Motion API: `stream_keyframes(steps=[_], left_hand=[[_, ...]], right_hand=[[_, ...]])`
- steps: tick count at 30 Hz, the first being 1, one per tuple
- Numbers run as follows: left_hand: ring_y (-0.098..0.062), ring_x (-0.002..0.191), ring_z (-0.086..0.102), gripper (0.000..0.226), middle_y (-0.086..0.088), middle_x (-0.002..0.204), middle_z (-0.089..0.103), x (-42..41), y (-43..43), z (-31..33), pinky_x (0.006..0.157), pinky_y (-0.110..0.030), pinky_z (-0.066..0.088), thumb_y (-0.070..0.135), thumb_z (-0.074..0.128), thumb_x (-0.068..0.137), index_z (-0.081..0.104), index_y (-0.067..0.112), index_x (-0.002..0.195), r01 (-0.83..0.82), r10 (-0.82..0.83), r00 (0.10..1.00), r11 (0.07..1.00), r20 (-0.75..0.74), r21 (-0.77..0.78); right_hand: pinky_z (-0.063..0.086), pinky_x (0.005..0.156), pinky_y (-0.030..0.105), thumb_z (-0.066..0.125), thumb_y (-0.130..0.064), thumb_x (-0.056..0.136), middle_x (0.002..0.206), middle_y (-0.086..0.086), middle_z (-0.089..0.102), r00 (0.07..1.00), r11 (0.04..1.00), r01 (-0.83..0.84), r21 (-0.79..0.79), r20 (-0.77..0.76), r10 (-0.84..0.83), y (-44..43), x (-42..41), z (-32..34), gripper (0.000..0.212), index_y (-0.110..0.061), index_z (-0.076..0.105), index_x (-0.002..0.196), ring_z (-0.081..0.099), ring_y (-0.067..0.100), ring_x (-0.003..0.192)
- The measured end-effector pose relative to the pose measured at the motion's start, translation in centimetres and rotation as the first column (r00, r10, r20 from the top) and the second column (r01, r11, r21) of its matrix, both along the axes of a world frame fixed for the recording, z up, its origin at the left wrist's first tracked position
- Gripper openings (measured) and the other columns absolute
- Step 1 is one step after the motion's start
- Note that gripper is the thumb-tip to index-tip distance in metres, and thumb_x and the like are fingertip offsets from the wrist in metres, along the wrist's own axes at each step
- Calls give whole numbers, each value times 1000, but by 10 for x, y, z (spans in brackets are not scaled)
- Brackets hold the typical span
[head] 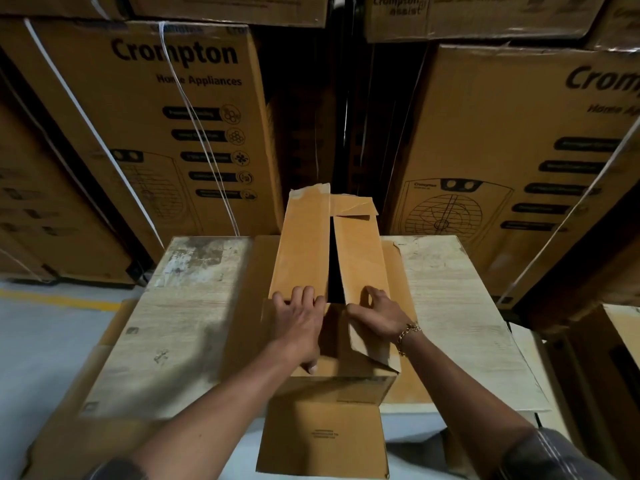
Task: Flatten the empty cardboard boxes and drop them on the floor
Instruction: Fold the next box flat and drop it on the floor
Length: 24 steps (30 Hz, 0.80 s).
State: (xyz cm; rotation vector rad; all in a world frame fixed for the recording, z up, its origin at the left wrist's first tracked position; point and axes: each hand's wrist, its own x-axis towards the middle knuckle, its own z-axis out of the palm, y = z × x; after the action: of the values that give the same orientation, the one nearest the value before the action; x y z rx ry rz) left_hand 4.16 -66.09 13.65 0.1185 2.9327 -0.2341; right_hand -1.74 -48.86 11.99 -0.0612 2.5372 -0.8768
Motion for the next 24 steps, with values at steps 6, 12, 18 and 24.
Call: stream_keyframes(steps=[6,12,18,24], left_hand=[[-24,99,42,102,-3,110,41,49,-6,-20,79,-40,34,49,89,40,44,19,127,18,-3,929,999,-371,38],[-23,90,46,93,-5,111,48,93,-5,-32,78,-41,33,54,87,50,52,18,128,-2,52,848,996,-527,94],[-18,100,51,61,2,117,53,140,17,-24,86,-39,39,57,64,80,50,23,129,-56,213,802,957,-559,284],[-10,99,50,38,9,114,57,168,10,-31,84,-30,28,47,45,93,56,29,124,-10,247,767,927,-592,374]], right_hand=[[40,106,45,50,-79,53,151,5,41,993,961,112,-254,67,-98,27,5,10,112,-28,32,151,42,32,134],[45,98,59,59,-77,57,138,5,50,981,882,182,-435,146,-130,49,-3,-1,77,-33,50,120,49,28,119],[45,95,57,54,-73,49,135,3,44,977,864,181,-470,185,-104,42,15,27,110,-31,31,149,42,29,123],[46,95,53,49,-60,70,125,3,47,986,850,139,-508,147,-73,31,16,26,57,-35,53,121,44,27,114]])
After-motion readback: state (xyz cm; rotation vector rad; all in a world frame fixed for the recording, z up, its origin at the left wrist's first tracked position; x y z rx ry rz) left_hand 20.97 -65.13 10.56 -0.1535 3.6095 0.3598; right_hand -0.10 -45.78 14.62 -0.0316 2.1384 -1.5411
